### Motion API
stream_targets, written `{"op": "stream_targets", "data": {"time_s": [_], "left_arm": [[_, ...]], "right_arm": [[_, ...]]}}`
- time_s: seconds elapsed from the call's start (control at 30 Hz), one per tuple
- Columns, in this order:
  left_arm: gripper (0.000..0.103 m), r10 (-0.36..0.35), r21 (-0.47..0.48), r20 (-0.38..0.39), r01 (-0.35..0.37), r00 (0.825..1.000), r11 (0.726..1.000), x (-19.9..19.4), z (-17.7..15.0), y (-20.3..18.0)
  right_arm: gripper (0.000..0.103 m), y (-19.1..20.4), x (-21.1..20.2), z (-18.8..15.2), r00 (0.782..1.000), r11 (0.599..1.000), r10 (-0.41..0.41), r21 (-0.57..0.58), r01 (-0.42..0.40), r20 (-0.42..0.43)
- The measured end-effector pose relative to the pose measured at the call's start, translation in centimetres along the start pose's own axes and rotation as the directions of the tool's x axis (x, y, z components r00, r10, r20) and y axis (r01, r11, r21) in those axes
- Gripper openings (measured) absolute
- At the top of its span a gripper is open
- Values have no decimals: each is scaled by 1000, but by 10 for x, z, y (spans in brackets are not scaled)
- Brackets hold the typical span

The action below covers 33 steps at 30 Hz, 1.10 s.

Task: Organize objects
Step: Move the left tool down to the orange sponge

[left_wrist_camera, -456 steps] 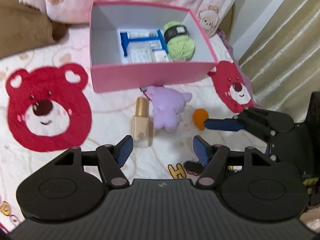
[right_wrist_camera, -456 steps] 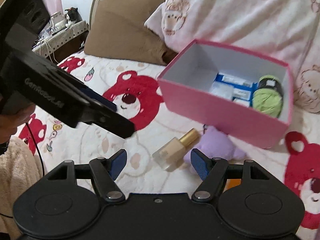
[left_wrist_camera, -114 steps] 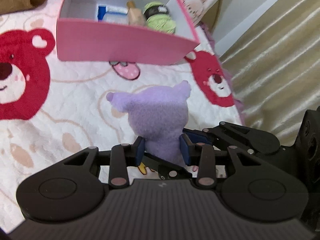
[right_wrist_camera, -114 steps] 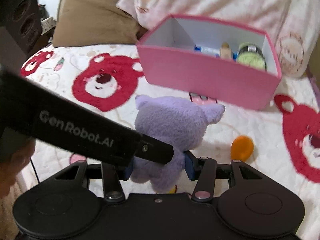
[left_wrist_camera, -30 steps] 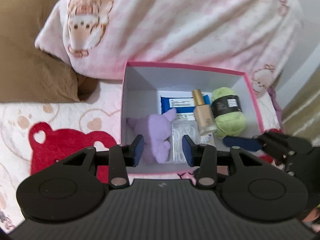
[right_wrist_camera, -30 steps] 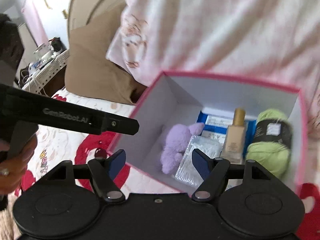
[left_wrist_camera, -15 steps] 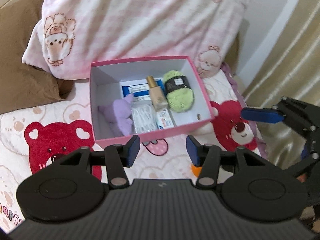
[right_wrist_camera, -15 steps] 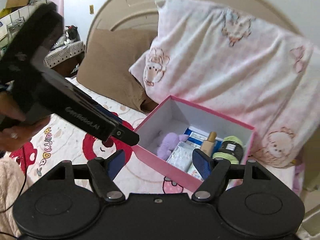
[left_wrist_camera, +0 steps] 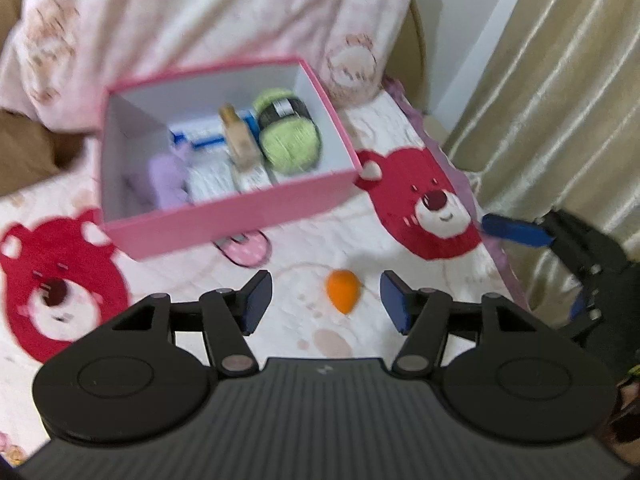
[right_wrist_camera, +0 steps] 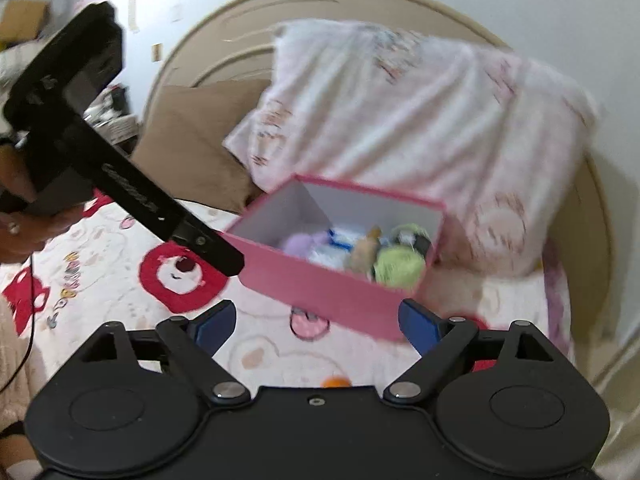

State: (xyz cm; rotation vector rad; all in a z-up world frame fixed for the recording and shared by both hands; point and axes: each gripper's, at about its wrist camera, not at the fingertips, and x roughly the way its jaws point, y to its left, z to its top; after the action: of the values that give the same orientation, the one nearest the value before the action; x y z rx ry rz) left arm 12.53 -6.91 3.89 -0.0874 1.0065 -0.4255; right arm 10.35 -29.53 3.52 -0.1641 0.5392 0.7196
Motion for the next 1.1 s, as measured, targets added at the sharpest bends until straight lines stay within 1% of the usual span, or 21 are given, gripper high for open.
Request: {"op": "stream_targets", "data": {"time_s": [0.03, 0.1, 0.23, 0.3, 0.37, 0.43, 0.53, 0.57, 0.63, 0.67, 0.73, 0.83, 0.87, 0.9, 0.97, 1.03, 1.1], "left_arm": [[59, -5, 0, -4, 5, 1000, 1000, 11, -3, -1], [59, 10, -6, -5, -10, 1000, 1000, 33, -10, -1], [59, 1, -28, -13, -2, 1000, 1000, 68, -22, 3], [59, -8, -41, -24, 7, 1000, 999, 84, -28, 6], [59, -8, -49, -32, 6, 999, 999, 96, -33, 8], [59, -18, -54, -27, 17, 999, 998, 107, -37, 10], [59, -70, -46, -15, 70, 997, 997, 125, -39, 14], [59, -68, -45, -13, 67, 998, 997, 130, -39, 17], [59, -66, -58, -4, 66, 998, 996, 137, -38, 22], [59, -85, -70, 0, 85, 996, 994, 140, -39, 25], [59, -100, -92, -5, 99, 995, 991, 147, -41, 28], [59, -104, -98, -12, 102, 995, 990, 152, -47, 29], [59, -97, -98, -14, 95, 995, 991, 154, -50, 29], [57, -94, -98, -15, 92, 996, 991, 155, -51, 29], [57, -96, -102, -15, 94, 995, 990, 157, -54, 27], [57, -103, -111, -13, 101, 995, 989, 159, -54, 25], [55, -101, -126, -6, 99, 995, 987, 163, -53, 20]], "right_arm": [[92, -3, 6, -10, 1000, 1000, -8, 18, 7, 6], [92, -6, 23, -28, 999, 998, -40, 40, 40, -4], [92, -11, 52, -54, 999, 996, -44, 77, 45, -17], [92, -15, 65, -66, 999, 993, -28, 114, 32, -34], [92, -15, 74, -77, 998, 991, -35, 130, 42, -60], [91, -14, 81, -84, 996, 990, -47, 132, 57, -78], [91, -9, 88, -92, 991, 988, -119, 93, 125, -67], [91, -9, 90, -94, 989, 987, -132, 83, 138, -70], [90, -9, 94, -99, 988, 986, -136, 86, 142, -79], [89, -10, 96, -100, 988, 986, -129, 95, 137, -82], [88, -13, 100, -102, 989, 987, -108, 112, 119, -100], [83, -9, 103, -106, 990, 991, -79, 97, 90, -116], [78, -7, 104, -107, 990, 994, -66, 81, 76, -121], [70, -5, 106, -108, 990, 995, -62, 65, 71, -129], [63, -5, 109, -108, 988, 996, -53, 63, 63, -143], [60, -6, 110, -108, 988, 996, -42, 71, 53, -145], [54, -6, 112, -106, 988, 996, -38, 73, 49, -150]]}}
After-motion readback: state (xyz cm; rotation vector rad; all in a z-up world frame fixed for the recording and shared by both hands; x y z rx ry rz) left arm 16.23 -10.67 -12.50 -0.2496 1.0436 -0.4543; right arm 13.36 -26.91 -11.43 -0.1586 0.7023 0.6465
